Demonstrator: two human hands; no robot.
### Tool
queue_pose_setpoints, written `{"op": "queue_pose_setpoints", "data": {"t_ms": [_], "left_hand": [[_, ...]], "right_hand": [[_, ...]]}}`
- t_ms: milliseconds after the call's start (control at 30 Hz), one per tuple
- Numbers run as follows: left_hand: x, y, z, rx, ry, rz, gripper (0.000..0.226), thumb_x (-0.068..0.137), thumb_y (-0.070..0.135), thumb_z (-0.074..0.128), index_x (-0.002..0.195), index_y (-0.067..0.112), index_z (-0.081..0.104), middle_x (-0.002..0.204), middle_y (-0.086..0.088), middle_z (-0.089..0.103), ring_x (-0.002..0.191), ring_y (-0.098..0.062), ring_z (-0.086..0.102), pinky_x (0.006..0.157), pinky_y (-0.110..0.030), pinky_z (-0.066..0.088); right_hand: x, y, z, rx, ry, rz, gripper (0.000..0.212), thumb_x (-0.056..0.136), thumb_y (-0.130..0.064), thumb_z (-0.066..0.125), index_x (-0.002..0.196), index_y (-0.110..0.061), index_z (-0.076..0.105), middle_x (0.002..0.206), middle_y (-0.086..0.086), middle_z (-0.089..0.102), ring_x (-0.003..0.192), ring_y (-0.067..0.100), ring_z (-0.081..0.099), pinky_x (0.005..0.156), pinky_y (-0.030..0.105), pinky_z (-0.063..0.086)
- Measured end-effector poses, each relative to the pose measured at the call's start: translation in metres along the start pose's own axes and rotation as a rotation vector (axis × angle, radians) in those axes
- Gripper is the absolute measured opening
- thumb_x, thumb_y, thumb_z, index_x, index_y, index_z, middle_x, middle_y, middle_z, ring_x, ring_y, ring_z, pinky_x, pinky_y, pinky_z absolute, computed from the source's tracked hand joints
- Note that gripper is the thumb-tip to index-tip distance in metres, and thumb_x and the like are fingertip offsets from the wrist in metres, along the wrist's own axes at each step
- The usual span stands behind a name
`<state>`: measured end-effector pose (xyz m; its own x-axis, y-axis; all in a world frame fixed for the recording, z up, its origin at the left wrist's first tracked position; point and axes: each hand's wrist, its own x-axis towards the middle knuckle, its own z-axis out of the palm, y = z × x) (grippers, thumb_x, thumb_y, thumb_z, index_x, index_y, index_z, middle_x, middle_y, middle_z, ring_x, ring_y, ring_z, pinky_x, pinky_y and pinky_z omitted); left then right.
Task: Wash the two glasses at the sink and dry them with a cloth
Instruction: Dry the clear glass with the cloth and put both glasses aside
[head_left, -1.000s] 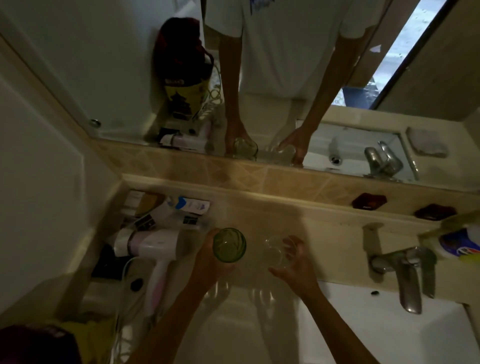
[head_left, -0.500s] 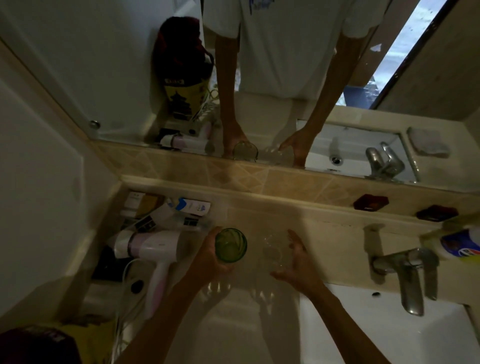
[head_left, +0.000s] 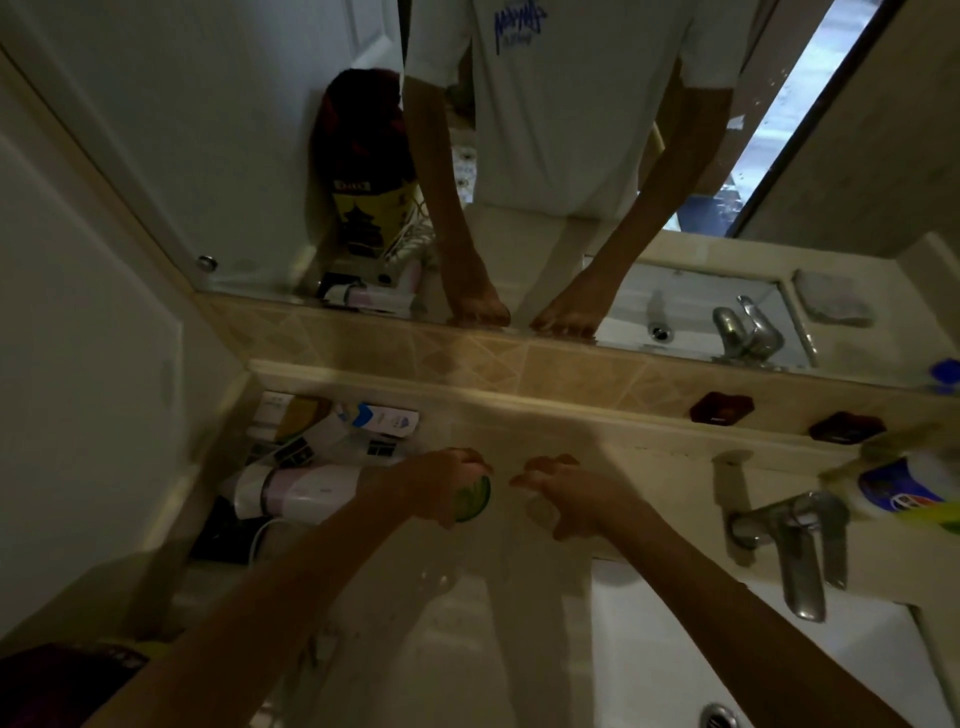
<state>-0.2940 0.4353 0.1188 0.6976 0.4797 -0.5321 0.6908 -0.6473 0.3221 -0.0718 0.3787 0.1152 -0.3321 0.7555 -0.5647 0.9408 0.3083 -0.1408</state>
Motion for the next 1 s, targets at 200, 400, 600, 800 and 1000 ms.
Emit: {"op": "queue_pose_setpoints", "data": {"t_ms": [200, 400, 600, 800, 1000], "left_hand": [[0.012, 0.012, 0.046, -0.171, 0.362, -0.370, 0.096, 0.078, 0.056, 0.073, 0.151, 0.007, 0.034, 0.140, -0.014, 0.048, 0.123, -0.032, 0.054, 0.097, -0.039, 0.050], [0.014, 0.001, 0.047, -0.044, 0.240, -0.261, 0.124, 0.062, 0.059, 0.086, 0.159, 0.019, 0.020, 0.159, -0.013, 0.030, 0.140, -0.036, 0.039, 0.107, -0.048, 0.044], [0.008, -0.004, 0.028, 0.095, 0.087, -0.039, 0.093, 0.076, 0.007, 0.077, 0.153, 0.032, 0.033, 0.162, -0.007, 0.025, 0.143, -0.036, 0.032, 0.102, -0.046, 0.051], [0.013, 0.010, 0.036, -0.146, 0.147, -0.285, 0.098, 0.074, 0.038, 0.083, 0.155, 0.021, 0.030, 0.145, -0.015, 0.040, 0.124, -0.037, 0.053, 0.097, -0.044, 0.054], [0.019, 0.025, 0.050, -0.229, 0.283, -0.509, 0.113, 0.074, 0.054, 0.080, 0.156, 0.005, 0.020, 0.148, -0.020, 0.038, 0.128, -0.034, 0.052, 0.098, -0.041, 0.051]], "right_hand": [[-0.003, -0.004, 0.014, 0.152, 0.148, 0.271, 0.097, 0.074, -0.059, 0.071, 0.151, -0.024, 0.022, 0.143, 0.013, 0.042, 0.122, 0.035, 0.053, 0.094, 0.044, 0.049], [-0.011, 0.003, -0.004, 0.031, -0.004, 0.112, 0.120, 0.064, -0.028, 0.089, 0.153, -0.040, 0.009, 0.164, 0.006, 0.007, 0.144, 0.037, 0.025, 0.109, 0.052, 0.039], [-0.012, 0.006, -0.007, -0.018, -0.008, -0.011, 0.093, 0.070, -0.007, 0.082, 0.146, -0.034, 0.035, 0.157, 0.001, 0.028, 0.140, 0.030, 0.030, 0.109, 0.044, 0.040], [-0.009, -0.003, -0.001, 0.112, 0.047, 0.224, 0.098, 0.069, -0.041, 0.083, 0.150, -0.029, 0.029, 0.151, 0.007, 0.038, 0.130, 0.032, 0.046, 0.103, 0.042, 0.045], [-0.005, -0.009, 0.001, 0.181, 0.046, 0.416, 0.100, 0.074, -0.067, 0.068, 0.147, -0.011, 0.031, 0.139, 0.016, 0.049, 0.120, 0.032, 0.054, 0.085, 0.039, 0.047]]}}
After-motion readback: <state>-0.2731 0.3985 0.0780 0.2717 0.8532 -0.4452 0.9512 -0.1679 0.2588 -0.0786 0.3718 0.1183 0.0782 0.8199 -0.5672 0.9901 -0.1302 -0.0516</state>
